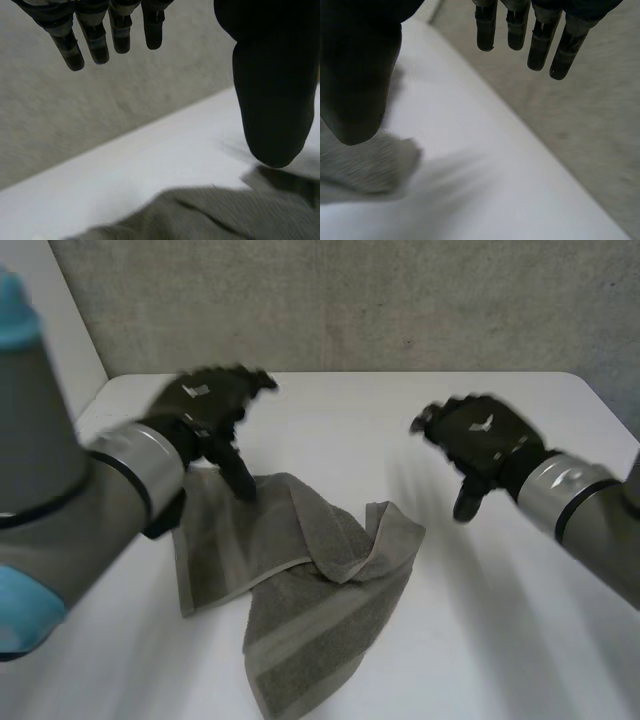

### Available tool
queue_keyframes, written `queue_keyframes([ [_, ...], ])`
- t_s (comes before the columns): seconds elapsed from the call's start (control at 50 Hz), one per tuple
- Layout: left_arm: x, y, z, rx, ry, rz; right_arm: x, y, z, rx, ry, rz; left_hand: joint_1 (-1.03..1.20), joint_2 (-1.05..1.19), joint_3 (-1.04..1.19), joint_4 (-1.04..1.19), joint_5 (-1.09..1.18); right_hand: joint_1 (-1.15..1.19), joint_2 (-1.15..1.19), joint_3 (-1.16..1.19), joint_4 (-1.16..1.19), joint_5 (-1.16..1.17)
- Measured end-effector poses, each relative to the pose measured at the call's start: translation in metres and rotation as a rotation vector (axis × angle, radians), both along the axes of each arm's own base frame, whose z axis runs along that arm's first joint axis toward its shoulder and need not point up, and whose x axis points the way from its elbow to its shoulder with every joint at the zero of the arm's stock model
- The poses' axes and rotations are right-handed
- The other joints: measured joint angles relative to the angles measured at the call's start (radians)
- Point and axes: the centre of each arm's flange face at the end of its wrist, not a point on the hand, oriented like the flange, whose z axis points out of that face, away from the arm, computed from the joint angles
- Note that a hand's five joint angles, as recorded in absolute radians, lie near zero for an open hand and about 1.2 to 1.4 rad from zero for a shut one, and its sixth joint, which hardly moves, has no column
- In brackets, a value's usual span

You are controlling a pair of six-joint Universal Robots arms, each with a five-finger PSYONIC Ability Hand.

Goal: Fold the towel.

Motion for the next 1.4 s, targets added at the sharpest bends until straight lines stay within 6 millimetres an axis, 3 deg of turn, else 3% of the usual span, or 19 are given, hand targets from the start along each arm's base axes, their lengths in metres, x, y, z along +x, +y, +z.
queue_keyframes([
  [0.1, -0.011, 0.001, -0.041, 0.044, -0.178, -0.073, 0.006, 0.001, -0.031, 0.085, 0.052, 0.074, 0.043, 0.042, 0.042, 0.038, 0.042, 0.000, 0.000, 0.000, 0.000, 0.000],
  [0.22, -0.008, 0.005, -0.073, 0.053, -0.349, -0.108, 0.008, -0.003, -0.054, 0.148, 0.069, 0.079, 0.139, 0.137, 0.137, 0.137, 0.141, 0.000, 0.000, 0.000, 0.000, 0.000],
  [0.4, -0.002, 0.005, -0.106, 0.025, -0.333, -0.050, 0.009, -0.009, -0.072, 0.149, 0.061, 0.056, 0.341, 0.338, 0.338, 0.339, 0.340, 0.000, 0.000, 0.000, 0.000, 0.000],
  [0.54, -0.005, 0.000, -0.124, -0.008, -0.272, -0.025, 0.008, -0.013, -0.080, 0.127, 0.061, 0.034, 0.440, 0.438, 0.438, 0.438, 0.438, 0.000, 0.000, 0.000, 0.000, 0.000],
  [0.94, -0.013, -0.009, -0.164, 0.088, -0.261, -0.026, 0.007, -0.015, -0.094, 0.154, 0.080, 0.016, 0.441, 0.440, 0.440, 0.440, 0.442, 0.000, 0.000, 0.000, 0.000, 0.000],
  [1.04, -0.017, -0.014, -0.168, 0.088, -0.242, -0.023, 0.007, -0.015, -0.095, 0.155, 0.080, 0.017, 0.714, 0.721, 0.720, 0.723, 0.719, 0.000, 0.000, 0.000, 0.000, 0.000],
  [1.1, -0.020, -0.018, -0.168, 0.059, -0.222, -0.020, 0.007, -0.015, -0.095, 0.152, 0.079, 0.016, 0.907, 0.921, 0.915, 0.917, 0.908, 0.000, 0.000, 0.000, 0.000, 0.000],
  [1.2, -0.022, -0.025, -0.153, -0.018, -0.179, -0.006, 0.007, -0.016, -0.094, 0.145, 0.076, 0.015, 0.960, 0.992, 0.991, 0.993, 0.971, 0.000, 0.000, 0.000, 0.000, 0.000],
  [1.3, -0.018, -0.024, -0.100, -0.141, -0.098, 0.015, 0.008, -0.017, -0.093, 0.137, 0.073, 0.014, 0.972, 1.004, 1.002, 1.005, 0.984, 0.000, 0.000, 0.000, 0.000, 0.000],
  [1.4, -0.006, -0.009, -0.034, -0.282, -0.001, 0.027, 0.010, -0.021, -0.086, 0.121, 0.055, 0.016, 0.973, 1.006, 1.005, 1.008, 0.988, 0.000, 0.000, 0.000, 0.000, 0.000],
])
